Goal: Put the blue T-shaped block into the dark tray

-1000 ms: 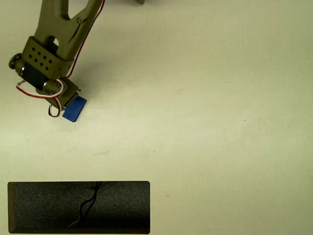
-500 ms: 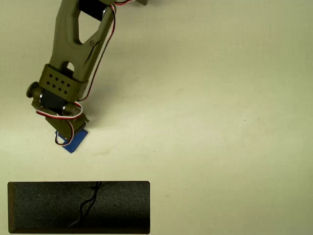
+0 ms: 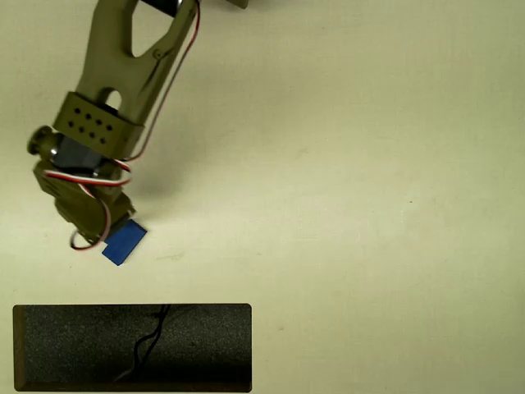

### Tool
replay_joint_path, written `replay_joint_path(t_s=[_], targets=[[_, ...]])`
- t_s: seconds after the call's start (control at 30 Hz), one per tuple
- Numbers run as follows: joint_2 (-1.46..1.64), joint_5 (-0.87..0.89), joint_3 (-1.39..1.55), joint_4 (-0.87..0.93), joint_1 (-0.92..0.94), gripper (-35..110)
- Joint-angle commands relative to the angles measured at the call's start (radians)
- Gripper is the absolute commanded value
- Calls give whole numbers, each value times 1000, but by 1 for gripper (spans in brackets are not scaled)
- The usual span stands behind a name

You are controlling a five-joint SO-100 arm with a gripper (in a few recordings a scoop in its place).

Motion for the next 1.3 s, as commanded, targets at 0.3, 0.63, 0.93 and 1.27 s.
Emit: replay_joint_path(t_s=[0.3, 0.63, 0.93, 1.27], targets=[[-137, -129, -52, -314, 152, 0], [-215, -155, -84, -307, 49, 0], [-187, -241, -35, -236, -11, 0], [-175, -193, -34, -199, -147, 0]])
